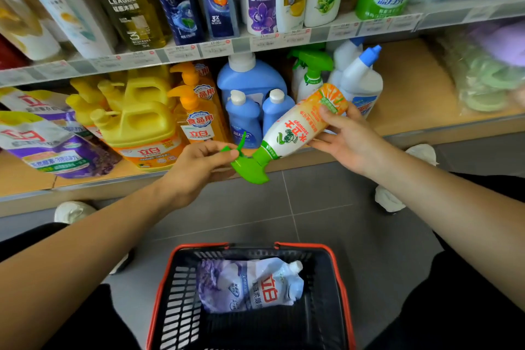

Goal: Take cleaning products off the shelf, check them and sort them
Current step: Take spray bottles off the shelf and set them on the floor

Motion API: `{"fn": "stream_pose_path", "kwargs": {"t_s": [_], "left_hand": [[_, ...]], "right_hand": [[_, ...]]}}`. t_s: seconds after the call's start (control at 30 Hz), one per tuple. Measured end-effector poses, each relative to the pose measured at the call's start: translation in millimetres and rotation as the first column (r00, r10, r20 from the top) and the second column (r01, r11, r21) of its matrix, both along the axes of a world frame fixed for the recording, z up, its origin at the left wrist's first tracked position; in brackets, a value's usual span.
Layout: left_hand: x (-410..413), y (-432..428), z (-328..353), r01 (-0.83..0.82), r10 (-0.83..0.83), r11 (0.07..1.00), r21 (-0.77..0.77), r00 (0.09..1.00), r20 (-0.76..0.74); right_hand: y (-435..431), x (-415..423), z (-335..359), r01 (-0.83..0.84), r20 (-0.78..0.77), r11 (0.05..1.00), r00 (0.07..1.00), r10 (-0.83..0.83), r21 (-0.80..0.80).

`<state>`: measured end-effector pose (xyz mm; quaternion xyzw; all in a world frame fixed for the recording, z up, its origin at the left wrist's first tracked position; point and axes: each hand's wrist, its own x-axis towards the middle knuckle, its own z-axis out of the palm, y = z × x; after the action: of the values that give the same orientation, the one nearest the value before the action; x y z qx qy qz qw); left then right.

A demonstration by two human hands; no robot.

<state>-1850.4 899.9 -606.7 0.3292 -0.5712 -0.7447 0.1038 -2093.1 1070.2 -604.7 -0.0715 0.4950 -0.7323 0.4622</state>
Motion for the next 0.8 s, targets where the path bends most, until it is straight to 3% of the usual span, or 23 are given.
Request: {"fn": "stream_pose_path", "kwargs": {"t_s": [0.1,0.17,0.33,0.43,0.5,0.57,0.73,0.8], "left_hand": [[-3.5,5.3,-4.7,0.086,-0.086,0.972,0.217,0.996,-0.009],[-4.6,8.5,-6.7,0.14,-0.133,0.953,0.27,0.99,-0.045],[-13.1,3.5,-0.9,0.008,0.002,0.994,0.11,0.996,-0.088],[-17.9,-8.7,7.4,-0.052,0.048,0.997,-0.054,0.995,-0.085],[-21.4,-15.6,9.3,-0.058,0.049,0.985,-0.161,0.997,-0.061],[-25.8,-21.7,5.1,-0.057,0.054,0.963,-0.263,0.998,-0.019],[-34.0,-31.9,-22.1,0.085,0.009,0.903,-0.421,0.976,0.217],[-36.7,-34.9,-33.9,0.169,-0.042,0.897,-0.407,0.952,0.302]], "right_hand": [[-1.2,-3.2,-15.4,0.063,0.075,0.997,0.995,-0.066,0.045],[-3.3,-6.2,-23.4,0.072,0.096,0.996,0.992,-0.077,0.054],[-6.8,-14.8,-30.0,0.004,-0.082,0.978,0.996,0.014,0.21],[-10.8,-15.9,-33.2,0.034,-0.299,0.921,0.95,0.091,0.389],[-18.7,-18.1,-31.3,0.14,-0.56,0.877,0.812,0.164,0.46],[-32.2,-27.1,-24.2,0.262,-0.75,0.862,0.635,0.185,0.434],[-66.2,-66.6,-7.3,0.372,-0.932,0.886,0.326,0.156,0.278],[-77.2,-78.8,-8.3,0.35,-0.926,0.884,0.322,0.196,0.309]]}}
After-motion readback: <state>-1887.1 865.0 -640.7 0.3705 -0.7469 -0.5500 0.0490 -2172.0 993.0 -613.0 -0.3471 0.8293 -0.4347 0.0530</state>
